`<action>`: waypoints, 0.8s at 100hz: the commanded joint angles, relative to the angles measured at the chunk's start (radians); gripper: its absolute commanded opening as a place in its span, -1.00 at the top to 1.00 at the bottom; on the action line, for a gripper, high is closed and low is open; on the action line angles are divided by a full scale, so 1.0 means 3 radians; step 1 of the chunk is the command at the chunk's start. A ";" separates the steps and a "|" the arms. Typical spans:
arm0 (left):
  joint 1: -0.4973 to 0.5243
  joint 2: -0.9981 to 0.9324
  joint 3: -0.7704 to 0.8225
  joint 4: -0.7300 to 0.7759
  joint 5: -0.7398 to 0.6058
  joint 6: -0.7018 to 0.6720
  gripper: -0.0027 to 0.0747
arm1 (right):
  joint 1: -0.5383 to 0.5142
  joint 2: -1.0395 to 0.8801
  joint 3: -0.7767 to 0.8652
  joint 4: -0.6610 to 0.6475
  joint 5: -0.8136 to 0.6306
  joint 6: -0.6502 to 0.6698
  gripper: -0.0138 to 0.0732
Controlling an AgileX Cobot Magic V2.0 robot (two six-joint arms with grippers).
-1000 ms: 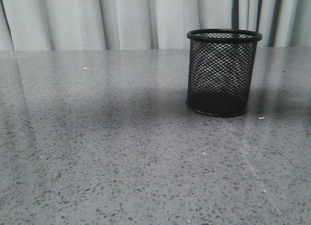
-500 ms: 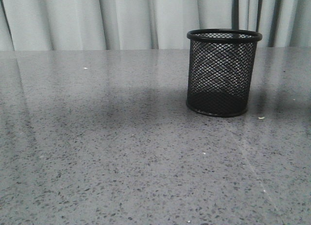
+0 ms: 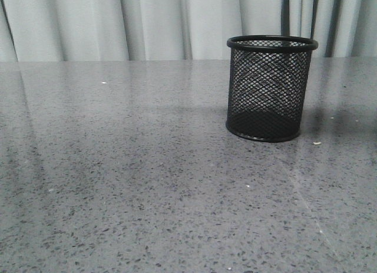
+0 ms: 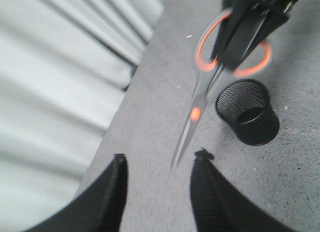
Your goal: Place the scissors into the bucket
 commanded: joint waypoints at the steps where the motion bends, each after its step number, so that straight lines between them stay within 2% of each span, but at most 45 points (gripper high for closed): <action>1: -0.0015 -0.0270 -0.0106 0.0248 -0.0041 -0.0489 0.47 | -0.0151 -0.0175 -0.0338 -0.0117 0.0153 -0.0050 0.82; 10: -0.0015 -0.0523 -0.0098 0.0419 0.0145 -0.0808 0.49 | -0.0220 -0.0194 -0.0638 -0.0501 0.0436 0.0099 0.82; 21: -0.0015 -0.0852 0.0001 0.0583 0.0251 -0.1295 0.49 | -0.0230 -0.0188 -0.1014 -0.1254 0.0835 0.0459 0.82; 37: -0.0015 -0.1454 0.0446 0.0583 0.0082 -0.1516 0.49 | -0.0230 -0.0180 -0.1347 -0.1979 0.1180 0.0792 0.83; 50: -0.0015 -0.1931 0.0940 0.0583 -0.0092 -0.1538 0.49 | -0.0230 -0.0134 -0.1367 -0.2165 0.1362 0.0878 0.83; 80: -0.0015 -0.2617 0.1931 0.0497 -0.0493 -0.1575 0.49 | -0.0039 0.0183 -0.1367 -0.2235 0.1362 0.0986 0.83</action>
